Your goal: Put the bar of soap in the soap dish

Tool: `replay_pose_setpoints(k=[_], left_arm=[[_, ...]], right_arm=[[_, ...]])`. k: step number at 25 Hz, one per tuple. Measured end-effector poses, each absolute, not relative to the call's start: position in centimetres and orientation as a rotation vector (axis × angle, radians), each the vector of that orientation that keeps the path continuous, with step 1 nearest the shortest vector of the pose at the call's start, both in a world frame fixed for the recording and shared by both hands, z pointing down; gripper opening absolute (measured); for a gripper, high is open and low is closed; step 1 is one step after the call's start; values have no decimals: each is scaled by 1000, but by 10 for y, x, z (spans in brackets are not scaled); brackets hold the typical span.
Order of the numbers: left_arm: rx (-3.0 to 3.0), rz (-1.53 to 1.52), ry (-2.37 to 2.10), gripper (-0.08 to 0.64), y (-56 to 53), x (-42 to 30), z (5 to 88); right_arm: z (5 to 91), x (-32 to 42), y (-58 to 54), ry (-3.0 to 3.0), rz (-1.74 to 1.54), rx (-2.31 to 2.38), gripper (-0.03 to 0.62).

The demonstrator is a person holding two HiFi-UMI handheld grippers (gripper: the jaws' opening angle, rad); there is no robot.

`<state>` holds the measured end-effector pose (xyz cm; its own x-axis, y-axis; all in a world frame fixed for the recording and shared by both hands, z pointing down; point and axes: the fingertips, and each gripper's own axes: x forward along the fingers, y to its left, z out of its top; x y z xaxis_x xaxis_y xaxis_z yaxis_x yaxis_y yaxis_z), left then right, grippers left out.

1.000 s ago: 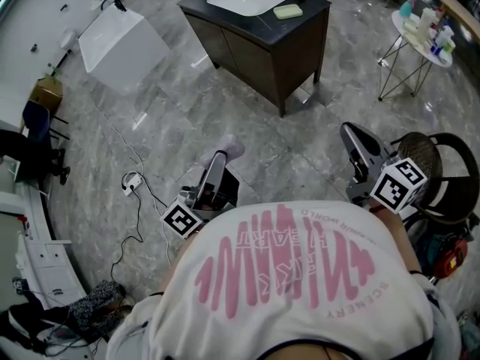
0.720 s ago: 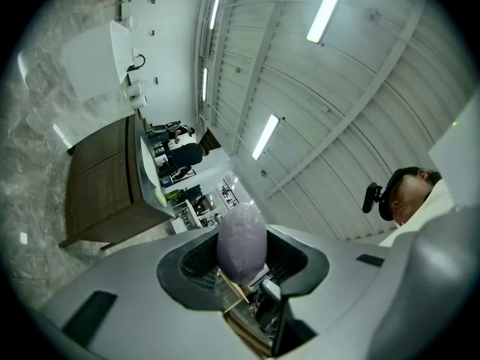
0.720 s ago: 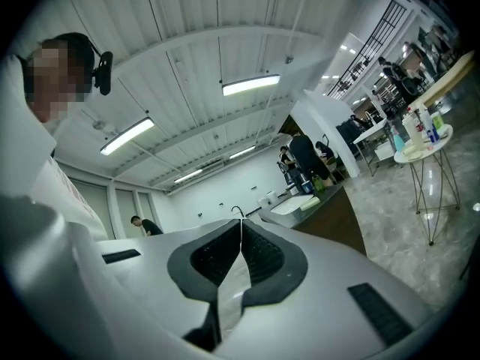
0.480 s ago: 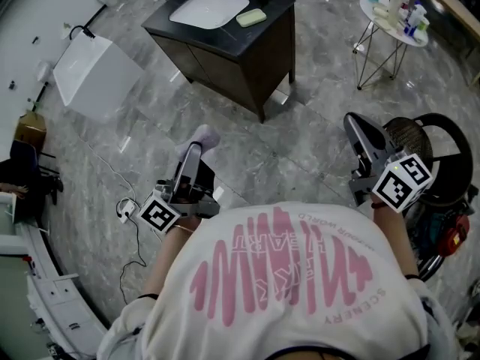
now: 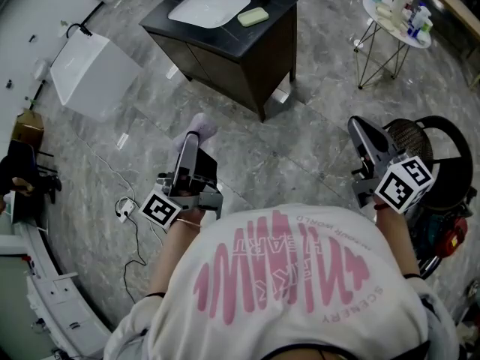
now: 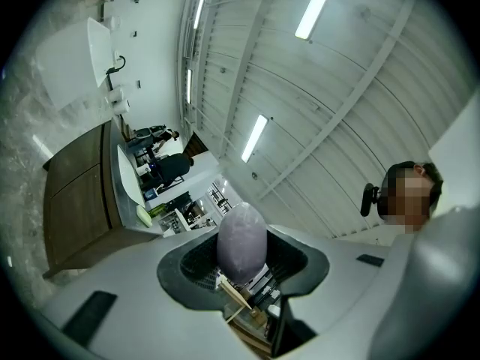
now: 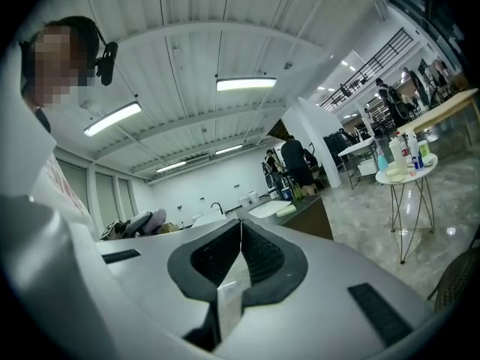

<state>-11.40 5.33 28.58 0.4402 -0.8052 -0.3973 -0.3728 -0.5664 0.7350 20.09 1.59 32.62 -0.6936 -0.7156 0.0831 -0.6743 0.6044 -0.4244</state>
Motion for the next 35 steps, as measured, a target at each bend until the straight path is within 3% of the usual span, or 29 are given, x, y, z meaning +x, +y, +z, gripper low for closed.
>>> replay_pose_setpoints(k=[21,35], left_arm=[[2076,-1055,-1029,161,37,-145,304],[2128,-957,-894,161,-51,-194,304]], right_arm=[[350,141,-25,2783,-779,-1043,18],[350,71,-85,2732,-798,-1108,18]])
